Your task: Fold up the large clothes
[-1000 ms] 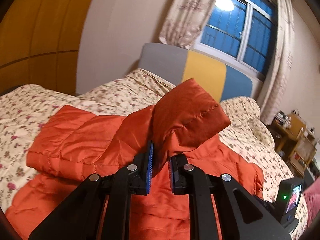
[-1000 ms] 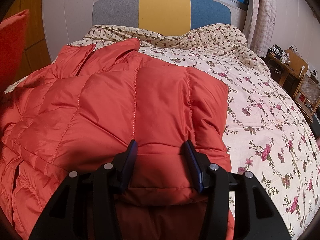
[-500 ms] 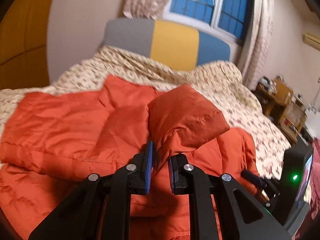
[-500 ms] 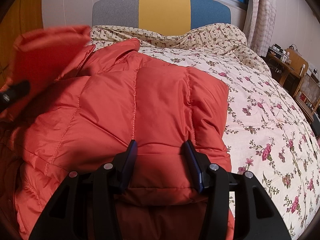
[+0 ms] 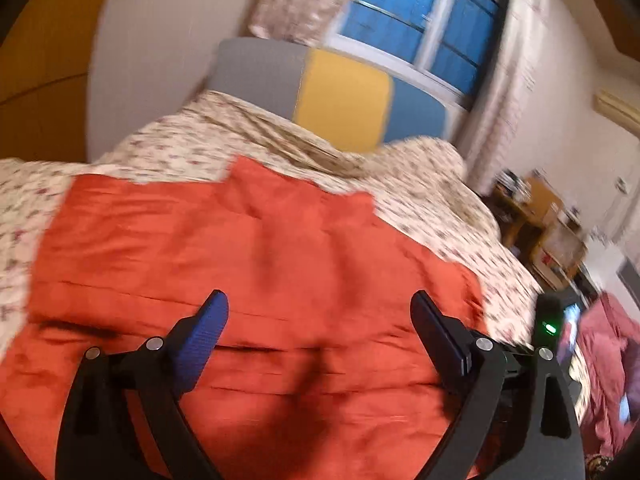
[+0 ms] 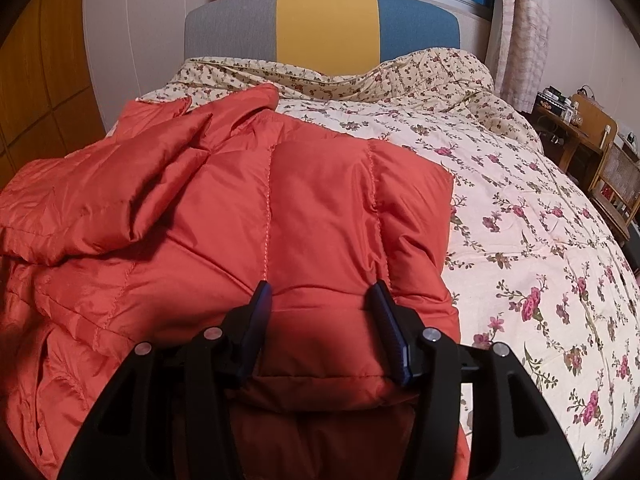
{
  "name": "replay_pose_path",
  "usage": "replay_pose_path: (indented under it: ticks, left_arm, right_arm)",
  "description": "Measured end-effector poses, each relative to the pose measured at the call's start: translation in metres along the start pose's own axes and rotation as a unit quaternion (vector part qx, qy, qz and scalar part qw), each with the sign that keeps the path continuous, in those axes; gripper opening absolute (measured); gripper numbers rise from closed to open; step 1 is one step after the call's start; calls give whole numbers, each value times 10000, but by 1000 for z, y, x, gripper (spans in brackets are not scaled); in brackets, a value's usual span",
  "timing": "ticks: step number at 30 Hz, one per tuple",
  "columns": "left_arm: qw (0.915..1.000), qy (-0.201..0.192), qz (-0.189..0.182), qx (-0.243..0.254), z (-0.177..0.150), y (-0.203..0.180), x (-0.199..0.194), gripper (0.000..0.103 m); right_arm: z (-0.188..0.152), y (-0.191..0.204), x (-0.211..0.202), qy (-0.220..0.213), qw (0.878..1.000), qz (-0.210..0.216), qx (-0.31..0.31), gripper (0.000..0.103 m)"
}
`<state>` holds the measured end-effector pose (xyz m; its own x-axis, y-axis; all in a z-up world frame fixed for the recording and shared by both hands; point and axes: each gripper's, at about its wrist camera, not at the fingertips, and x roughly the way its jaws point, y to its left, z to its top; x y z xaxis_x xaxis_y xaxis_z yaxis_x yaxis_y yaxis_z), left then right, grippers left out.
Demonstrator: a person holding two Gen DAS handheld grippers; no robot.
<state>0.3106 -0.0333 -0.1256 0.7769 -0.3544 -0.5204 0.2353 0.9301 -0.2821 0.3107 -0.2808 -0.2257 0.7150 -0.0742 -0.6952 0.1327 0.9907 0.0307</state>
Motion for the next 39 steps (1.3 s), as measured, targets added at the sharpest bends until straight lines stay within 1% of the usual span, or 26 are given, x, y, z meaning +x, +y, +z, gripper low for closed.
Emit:
replay_pose_path:
  ticks: [1, 2, 4, 7, 9, 11, 12, 14, 15, 18, 19, 20, 22, 24, 26, 28, 30, 32, 34, 35, 36, 37, 38, 39]
  left_arm:
    - [9996, -51, 235, -162, 4, 18, -3, 92]
    - [9987, -63, 417, -277, 7, 31, -4, 92]
    - [9943, -39, 896, -570, 14, 63, -6, 92]
    - [9881, -128, 1259, -878, 22, 97, -11, 92]
    - [9826, -122, 1536, -1039, 31, 117, -9, 92]
    - [9812, -21, 1605, -1070, 36, 127, -2, 90]
    - [9813, 72, 1634, -1012, 39, 129, 5, 87]
    - [9824, 242, 1663, -811, 42, 131, 18, 87]
    - [9819, 319, 1744, -662, 43, 130, 26, 83]
    - [9811, 510, 1838, -330, 45, 131, 46, 83]
    - [9804, 546, 1874, -249, 44, 132, 52, 83]
    - [9803, 574, 1877, -223, 43, 136, 57, 83]
    - [9804, 645, 1849, -205, 38, 144, 67, 83]
    - [9818, 650, 1772, -187, 33, 152, 74, 85]
    - [9831, 735, 1659, -253, 28, 161, 82, 86]
    - [9822, 835, 1644, -362, 28, 166, 88, 90]
    - [9813, 938, 1630, -416, 27, 169, 92, 91]
    - [9808, 960, 1649, -406, 27, 168, 90, 91]
    - [9784, 925, 1814, -347, 28, 162, 81, 91]
    - [9768, 783, 1962, -343, 28, 156, 68, 91]
    - [9769, 588, 2011, -417, 28, 150, 55, 91]
    - [9781, 450, 1969, -508, 27, 146, 46, 92]
    - [9810, 265, 1809, -646, 27, 140, 33, 93]
    - [9834, 160, 1663, -711, 28, 136, 26, 93]
  right_arm:
    - [2, 1, -2, -20, 10000, 41, -4, 59]
    - [4, 2, -7, -81, 10000, 39, -28, 59]
    - [13, 7, -23, -314, 9994, 152, -36, 59]
    - [38, 24, -49, -762, 9959, 488, 16, 59]
    - [56, 44, -56, -866, 9933, 767, -46, 59]
    - [71, 68, -50, -794, 9916, 1004, -189, 59]
    - [78, 83, -41, -677, 9914, 1085, -264, 59]
    - [86, 102, -20, -424, 9922, 1151, -244, 58]
    - [88, 105, -13, -351, 9925, 1153, -197, 58]
    - [81, 107, 14, -43, 9956, 934, -12, 58]
    - [78, 105, 22, 39, 9960, 897, 48, 61]
    - [74, 101, 31, 142, 9957, 909, 126, 65]
    - [66, 93, 47, 294, 9933, 1067, 347, 65]
    - [63, 92, 55, 284, 9941, 1002, 311, 65]
    - [59, 102, 58, 209, 9972, 717, 41, 65]
    - [57, 105, 61, 170, 9982, 581, -43, 65]
    - [55, 104, 63, 164, 9981, 585, -28, 65]
    - [54, 104, 65, 174, 9981, 594, -21, 65]
    - [55, 101, 66, 163, 9981, 598, -13, 65]
    - [55, 101, 67, 155, 9981, 600, -4, 65]
    - [54, 102, 66, 151, 9981, 590, -13, 65]
    - [53, 102, 67, 142, 9982, 588, -14, 65]
    - [54, 102, 66, 139, 9982, 591, -11, 65]
    - [54, 102, 66, 133, 9981, 595, -7, 65]
